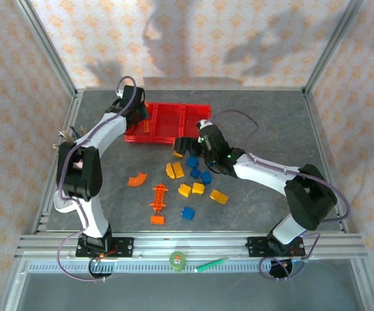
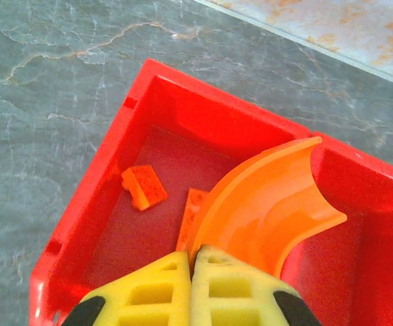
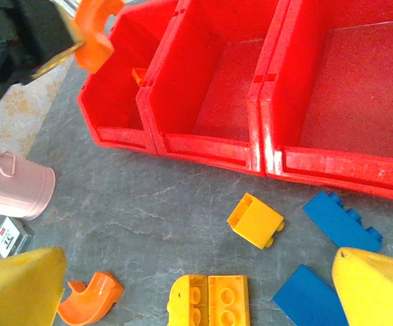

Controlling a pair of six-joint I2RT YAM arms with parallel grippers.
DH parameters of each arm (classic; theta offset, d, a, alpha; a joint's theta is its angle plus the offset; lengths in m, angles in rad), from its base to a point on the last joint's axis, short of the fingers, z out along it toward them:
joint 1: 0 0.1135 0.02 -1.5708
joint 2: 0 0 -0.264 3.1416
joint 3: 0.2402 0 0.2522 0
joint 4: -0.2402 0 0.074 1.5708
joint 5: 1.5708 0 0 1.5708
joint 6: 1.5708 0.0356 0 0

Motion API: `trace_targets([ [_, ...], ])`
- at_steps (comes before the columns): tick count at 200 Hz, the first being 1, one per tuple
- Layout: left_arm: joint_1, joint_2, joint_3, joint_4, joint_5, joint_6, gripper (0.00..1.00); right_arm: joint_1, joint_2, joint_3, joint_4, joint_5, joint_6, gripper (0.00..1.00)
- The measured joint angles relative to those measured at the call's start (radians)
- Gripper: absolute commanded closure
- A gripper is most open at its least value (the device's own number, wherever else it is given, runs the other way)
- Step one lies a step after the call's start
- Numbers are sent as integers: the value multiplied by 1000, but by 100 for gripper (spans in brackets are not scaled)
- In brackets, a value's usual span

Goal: Sort the legos into containers by color
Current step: Place the lego in the container, then pick up the lego from the middle-left of the table.

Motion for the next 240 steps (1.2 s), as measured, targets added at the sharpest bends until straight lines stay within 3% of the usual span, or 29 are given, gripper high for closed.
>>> trace_targets([
  [34, 20, 145, 118, -32, -13, 0, 100, -1, 5, 12, 0, -3, -9, 0],
  [58, 24, 196, 163, -60, -21, 0, 88, -1, 5, 14, 0, -2, -16, 0],
  [89, 24, 200, 170, -82, -32, 5, 75, -1, 5, 18, 0, -2, -25, 0],
  [143, 24, 120, 134, -100, -32, 13, 68, -1, -6, 18, -23, -10, -31, 0],
  [201, 23, -228, -192, -38, 11, 2, 62, 8, -65, -8, -38, -21, -31, 0],
  [240, 10, -388, -480, 9, 32, -29, 56, 67, -65, -60, -52, -21, -30, 0],
])
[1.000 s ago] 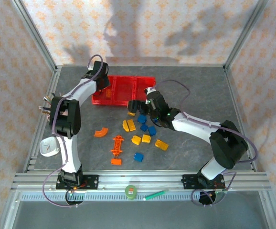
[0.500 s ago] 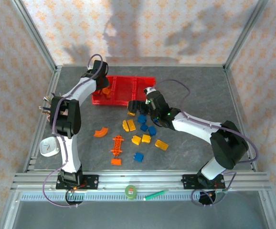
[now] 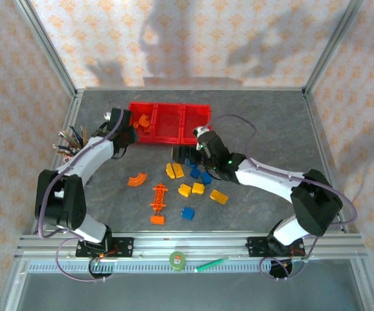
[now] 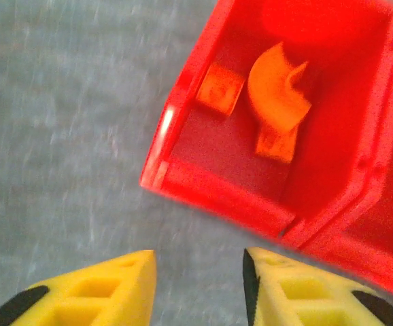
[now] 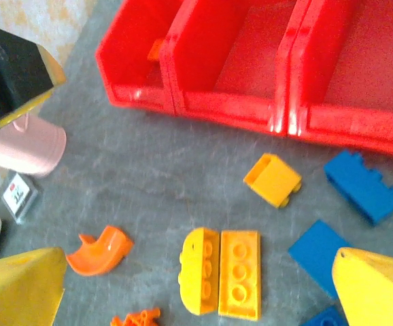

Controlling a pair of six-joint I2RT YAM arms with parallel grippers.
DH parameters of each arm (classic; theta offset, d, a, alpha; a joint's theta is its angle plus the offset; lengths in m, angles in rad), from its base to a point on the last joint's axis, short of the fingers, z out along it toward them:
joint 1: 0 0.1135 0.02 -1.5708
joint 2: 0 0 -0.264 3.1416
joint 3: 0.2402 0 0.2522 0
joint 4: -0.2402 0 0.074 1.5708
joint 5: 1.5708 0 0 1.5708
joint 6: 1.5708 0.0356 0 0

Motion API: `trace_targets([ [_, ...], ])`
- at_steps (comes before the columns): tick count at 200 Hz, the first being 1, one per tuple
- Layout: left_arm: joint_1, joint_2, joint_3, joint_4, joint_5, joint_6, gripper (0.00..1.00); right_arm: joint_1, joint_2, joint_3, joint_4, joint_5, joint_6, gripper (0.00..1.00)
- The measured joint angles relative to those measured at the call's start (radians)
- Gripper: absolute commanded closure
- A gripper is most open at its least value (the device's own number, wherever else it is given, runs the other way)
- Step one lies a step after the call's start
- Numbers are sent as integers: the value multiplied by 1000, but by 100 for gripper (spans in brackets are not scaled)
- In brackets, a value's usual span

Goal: Sort the legos into containers by color
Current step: Pick up the lego from the middle-left of the table.

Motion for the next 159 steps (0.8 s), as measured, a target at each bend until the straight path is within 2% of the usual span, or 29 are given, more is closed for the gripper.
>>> trace_targets([
  [40, -18, -106, -220, 53, 39, -39, 50, 51, 0, -45, 4, -1, 23, 0],
  [66, -18, -115, -308, 92, 62, -53, 45, 56, 0, -74, 14, -1, 47, 0],
  [118, -18, -51, -323, 154, 122, -50, 38, 65, 0, -80, 24, 1, 68, 0],
  [159, -26, -45, -360, 188, 178, -49, 37, 65, 0, -90, 27, 4, 71, 0],
])
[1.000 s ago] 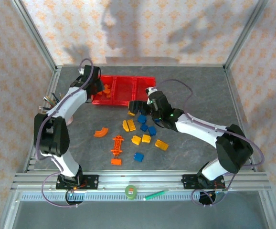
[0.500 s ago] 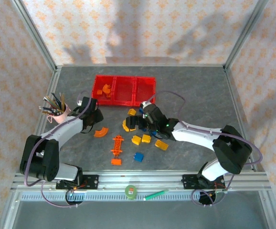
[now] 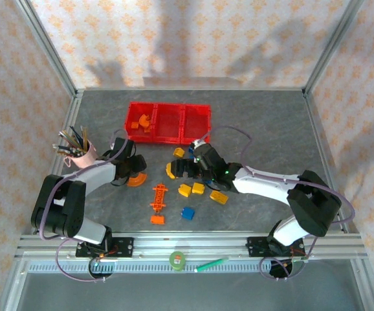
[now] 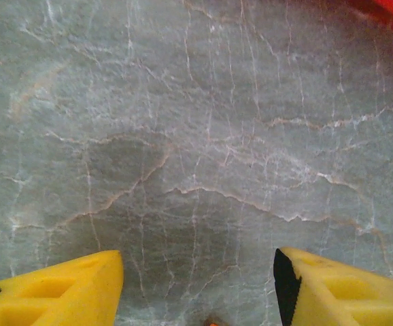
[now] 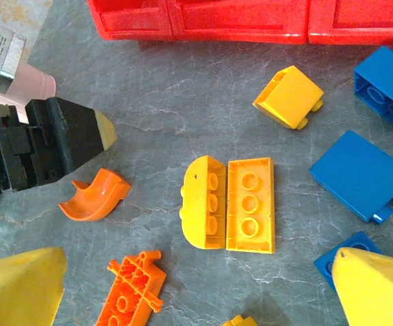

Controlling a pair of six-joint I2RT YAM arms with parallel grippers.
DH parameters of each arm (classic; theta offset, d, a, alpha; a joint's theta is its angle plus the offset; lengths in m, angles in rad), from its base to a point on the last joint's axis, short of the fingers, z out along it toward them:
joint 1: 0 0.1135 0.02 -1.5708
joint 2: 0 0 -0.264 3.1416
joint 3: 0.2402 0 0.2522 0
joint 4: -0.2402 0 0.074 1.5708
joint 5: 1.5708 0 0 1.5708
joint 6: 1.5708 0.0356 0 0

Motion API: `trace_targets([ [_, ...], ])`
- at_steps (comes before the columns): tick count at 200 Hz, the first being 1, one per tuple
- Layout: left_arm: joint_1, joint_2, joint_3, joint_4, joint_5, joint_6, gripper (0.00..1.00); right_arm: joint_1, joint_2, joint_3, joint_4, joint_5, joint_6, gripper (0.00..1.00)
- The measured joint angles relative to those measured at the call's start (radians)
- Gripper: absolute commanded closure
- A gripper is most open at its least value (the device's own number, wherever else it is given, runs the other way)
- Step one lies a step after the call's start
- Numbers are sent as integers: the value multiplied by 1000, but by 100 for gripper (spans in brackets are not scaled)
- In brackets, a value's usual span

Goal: Sort the legos into containers by color
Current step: Pick up the lego from the middle-left of the table.

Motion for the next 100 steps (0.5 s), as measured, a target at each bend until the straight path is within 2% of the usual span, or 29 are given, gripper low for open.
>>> trace_targets([
  [100, -91, -135, -91, -32, 0, -37, 34, 0, 0, -1, 3, 0, 0, 0],
])
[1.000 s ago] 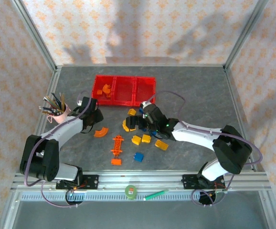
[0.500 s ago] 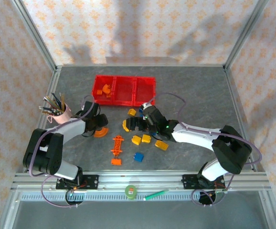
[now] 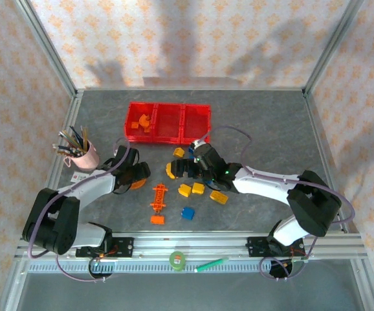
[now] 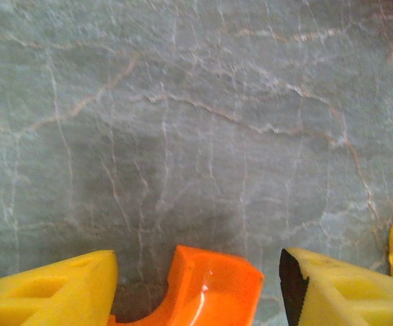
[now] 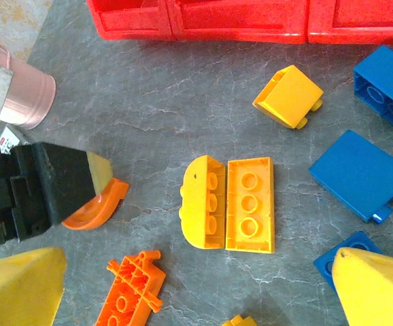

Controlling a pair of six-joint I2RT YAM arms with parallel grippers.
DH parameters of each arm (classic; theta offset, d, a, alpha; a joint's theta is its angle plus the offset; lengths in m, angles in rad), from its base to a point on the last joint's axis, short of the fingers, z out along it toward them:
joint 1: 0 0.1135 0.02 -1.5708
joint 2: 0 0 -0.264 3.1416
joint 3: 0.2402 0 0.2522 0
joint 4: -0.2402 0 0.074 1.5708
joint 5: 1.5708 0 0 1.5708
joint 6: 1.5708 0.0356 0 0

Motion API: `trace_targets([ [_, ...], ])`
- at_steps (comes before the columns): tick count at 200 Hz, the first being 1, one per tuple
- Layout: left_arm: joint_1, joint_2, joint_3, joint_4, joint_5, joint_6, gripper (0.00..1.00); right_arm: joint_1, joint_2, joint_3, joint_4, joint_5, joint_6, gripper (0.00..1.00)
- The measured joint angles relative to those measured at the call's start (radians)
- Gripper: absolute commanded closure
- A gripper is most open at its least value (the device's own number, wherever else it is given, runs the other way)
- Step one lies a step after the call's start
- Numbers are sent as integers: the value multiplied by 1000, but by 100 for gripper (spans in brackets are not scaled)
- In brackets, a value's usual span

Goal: Sort the legos into containers by color
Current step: Pick up the lego from the middle-left of the table.

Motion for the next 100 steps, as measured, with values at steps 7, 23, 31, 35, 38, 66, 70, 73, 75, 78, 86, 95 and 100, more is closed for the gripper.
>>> trace_targets([
  [7, -10, -3, -3, -7, -4, -7, 34, 0, 0, 0, 0, 0, 0, 0],
  [23, -31, -9, -9, -23, -12, -20, 34, 0, 0, 0, 0, 0, 0, 0],
  [31, -42, -15, -14, -32, -16, -27, 36, 0, 0, 0, 0, 0, 0, 0],
  [35, -47, -19, -16, -36, -19, -29, 38, 0, 0, 0, 0, 0, 0, 0],
  [38, -50, -23, -18, -38, -21, -35, 39, 0, 0, 0, 0, 0, 0, 0],
  [66, -74, -49, -29, -61, -39, -55, 48, 0, 2, 0, 1, 0, 0, 0],
  [70, -77, -50, -29, -62, -41, -58, 49, 0, 4, 0, 1, -1, 0, 0],
  [73, -79, -51, -29, -63, -43, -60, 49, 0, 5, 0, 1, 0, 0, 0],
  [75, -79, -51, -29, -63, -43, -60, 50, 0, 6, 0, 0, -1, 0, 0],
  [78, -79, -51, -29, -63, -44, -64, 50, 0, 7, 0, 0, -1, 0, 0],
  [86, -82, -51, -29, -65, -50, -68, 52, 0, 9, 0, 0, 0, 0, 0],
  [95, -84, -51, -29, -68, -58, -69, 54, 0, 10, 0, 0, 0, 0, 0],
  [100, -84, -51, -29, -68, -60, -71, 55, 0, 10, 0, 1, 0, 0, 0],
])
